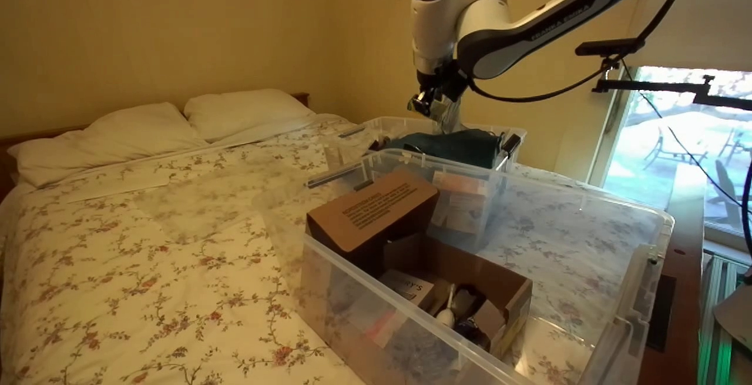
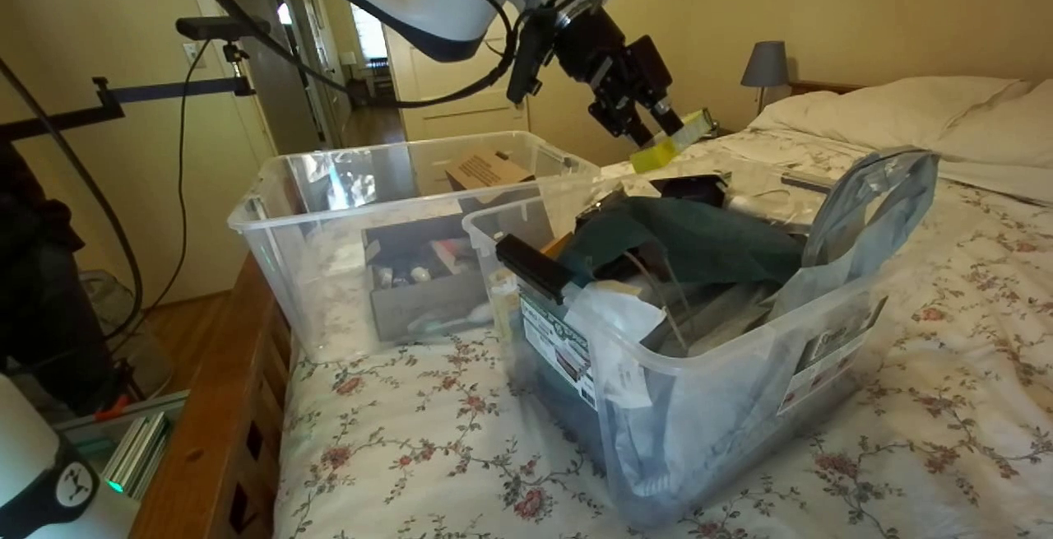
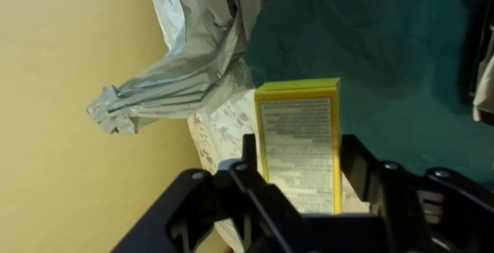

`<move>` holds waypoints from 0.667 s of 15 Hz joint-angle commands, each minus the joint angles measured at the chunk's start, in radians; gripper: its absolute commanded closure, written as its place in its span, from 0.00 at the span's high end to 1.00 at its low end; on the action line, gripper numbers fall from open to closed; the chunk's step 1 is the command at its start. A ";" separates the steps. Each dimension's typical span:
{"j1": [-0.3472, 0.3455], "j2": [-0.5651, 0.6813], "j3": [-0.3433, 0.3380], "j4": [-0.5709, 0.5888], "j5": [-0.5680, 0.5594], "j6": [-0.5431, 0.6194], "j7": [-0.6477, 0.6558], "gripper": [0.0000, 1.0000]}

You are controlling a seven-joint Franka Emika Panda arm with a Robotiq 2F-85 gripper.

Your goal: Move two objects from the storage crate on the left, to the one on the right

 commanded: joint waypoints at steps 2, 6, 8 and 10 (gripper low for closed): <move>0.081 0.058 -0.007 0.112 -0.006 -0.187 0.111 0.98; 0.086 -0.098 0.064 -0.047 0.063 -0.116 0.007 1.00; 0.075 -0.193 0.103 -0.149 0.134 -0.059 -0.062 1.00; 0.072 -0.286 0.132 -0.251 0.240 -0.005 -0.121 1.00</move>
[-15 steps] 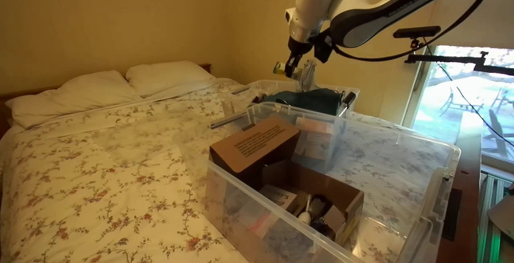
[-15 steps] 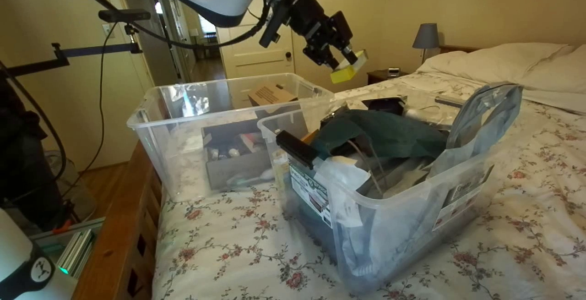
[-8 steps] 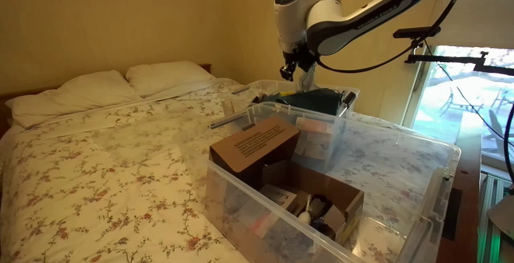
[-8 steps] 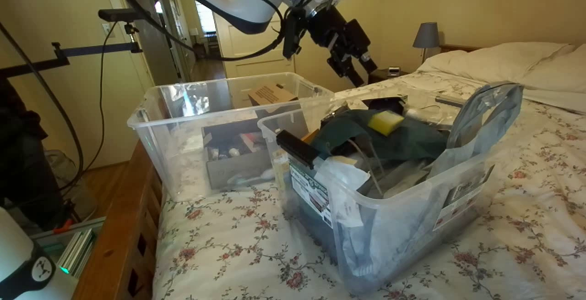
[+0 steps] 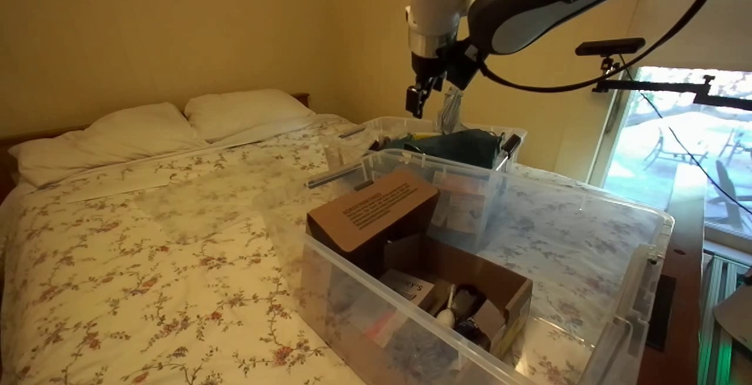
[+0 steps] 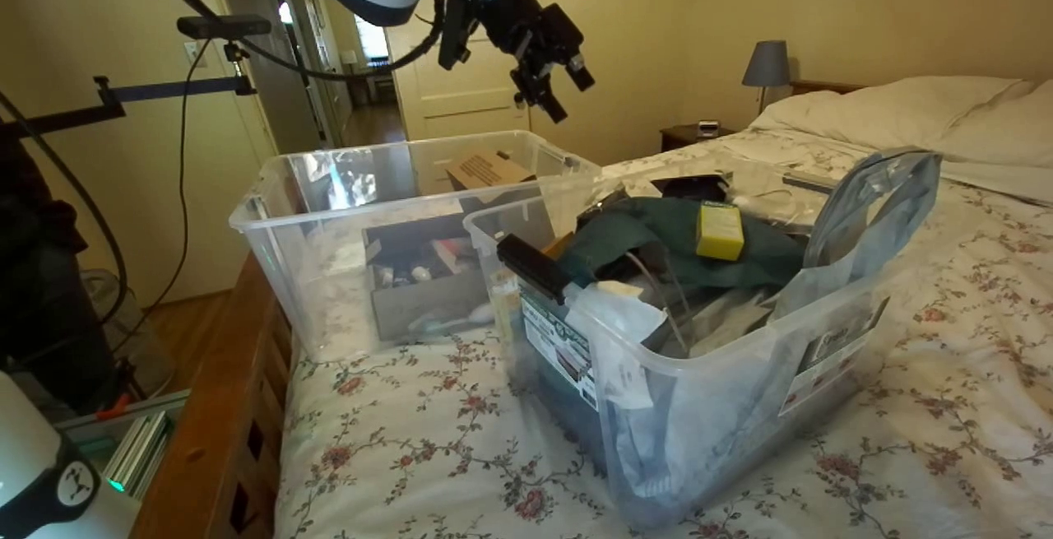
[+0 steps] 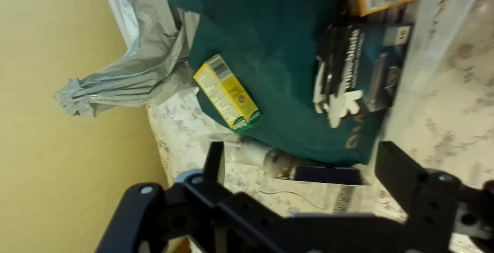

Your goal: Move two objects from the storage crate on the left, to the one on the right

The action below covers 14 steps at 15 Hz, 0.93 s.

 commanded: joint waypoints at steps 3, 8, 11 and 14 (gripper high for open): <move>-0.002 -0.267 0.067 -0.334 0.292 0.126 -0.194 1.00; 0.026 -0.277 0.127 -0.449 0.437 0.123 -0.312 1.00; 0.055 -0.218 0.169 -0.437 0.404 0.136 -0.348 1.00; 0.080 -0.192 0.195 -0.411 0.388 0.114 -0.363 1.00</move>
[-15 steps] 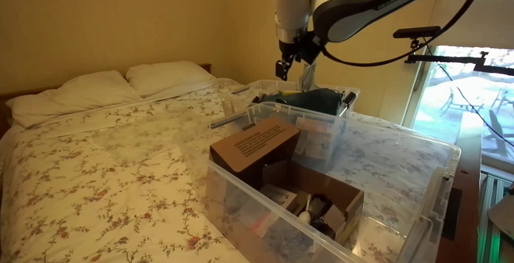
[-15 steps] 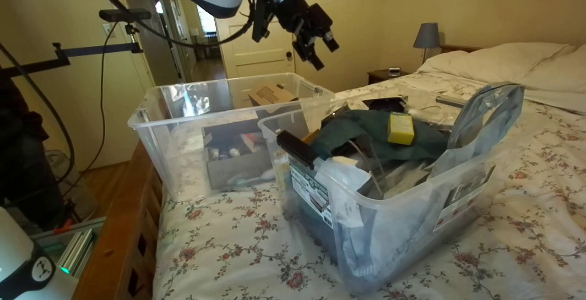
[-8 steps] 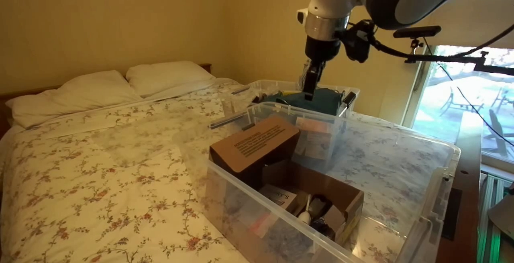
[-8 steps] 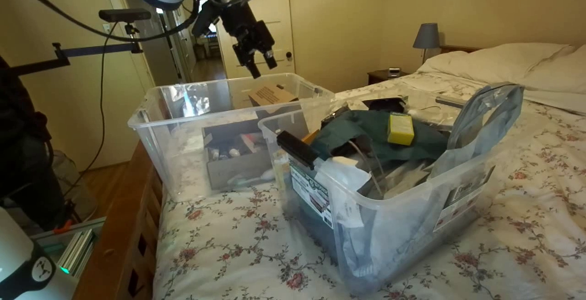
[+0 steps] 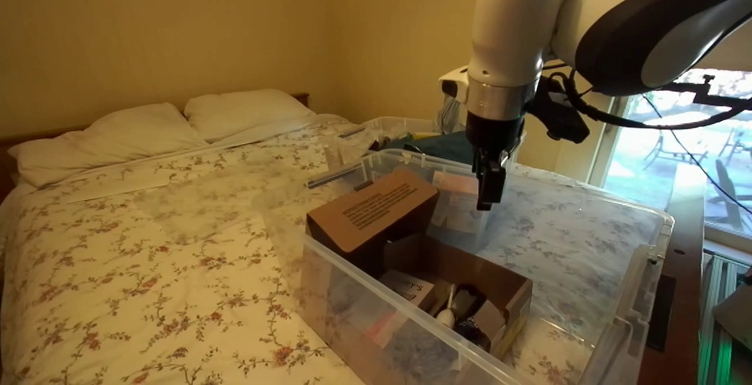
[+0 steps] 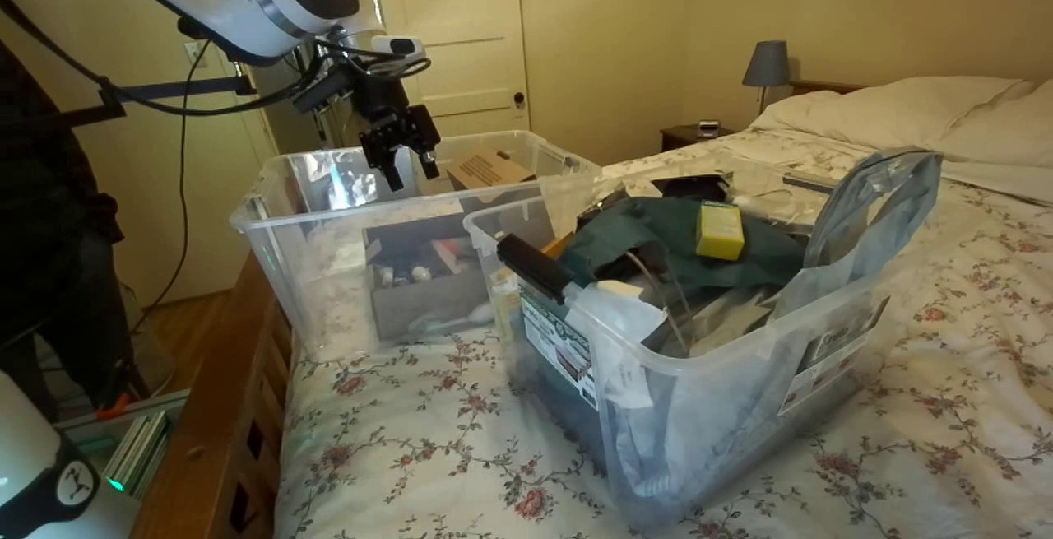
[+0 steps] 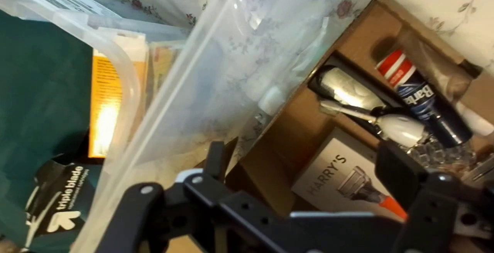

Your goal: Move two objects from the storage crate on the left, to the one on the right

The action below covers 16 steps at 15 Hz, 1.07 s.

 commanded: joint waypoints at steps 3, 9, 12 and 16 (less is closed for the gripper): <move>0.017 0.013 0.010 0.007 -0.002 -0.003 -0.001 1.00; 0.031 0.085 0.026 -0.025 0.058 0.203 -0.233 1.00; 0.035 0.174 0.032 -0.046 0.077 0.320 -0.354 1.00; 0.030 0.295 0.024 -0.045 0.077 0.326 -0.511 1.00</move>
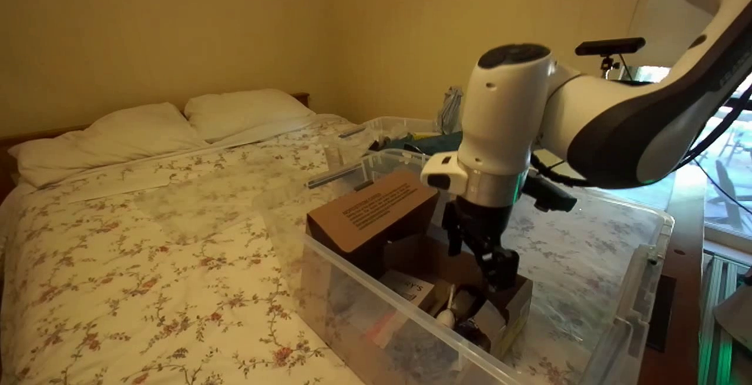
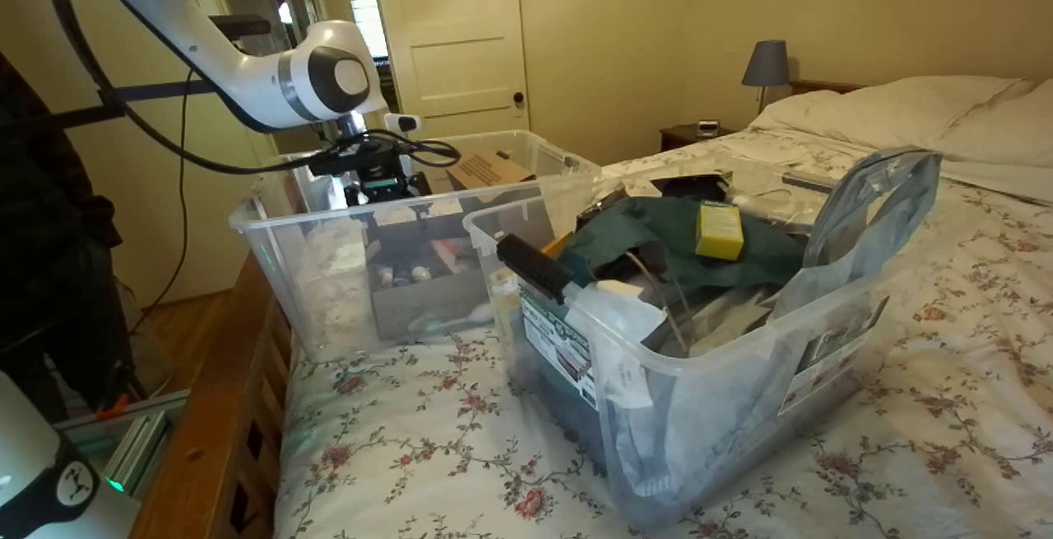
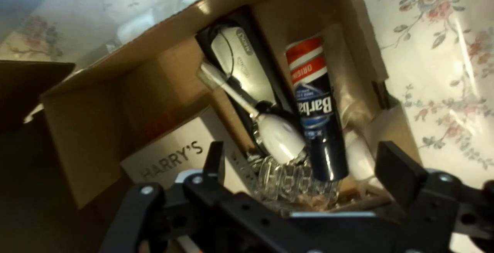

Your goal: Move two objects from the storage crate on the left, to the one on the right

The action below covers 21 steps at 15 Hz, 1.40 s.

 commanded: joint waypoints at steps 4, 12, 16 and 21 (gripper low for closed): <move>0.003 0.174 -0.025 0.072 0.007 -0.071 -0.162 1.00; 0.002 0.279 -0.015 0.171 0.069 -0.162 -0.188 1.00; 0.010 0.291 -0.046 0.206 0.061 -0.118 -0.105 1.00; -0.006 0.277 -0.051 0.296 0.092 -0.293 -0.155 1.00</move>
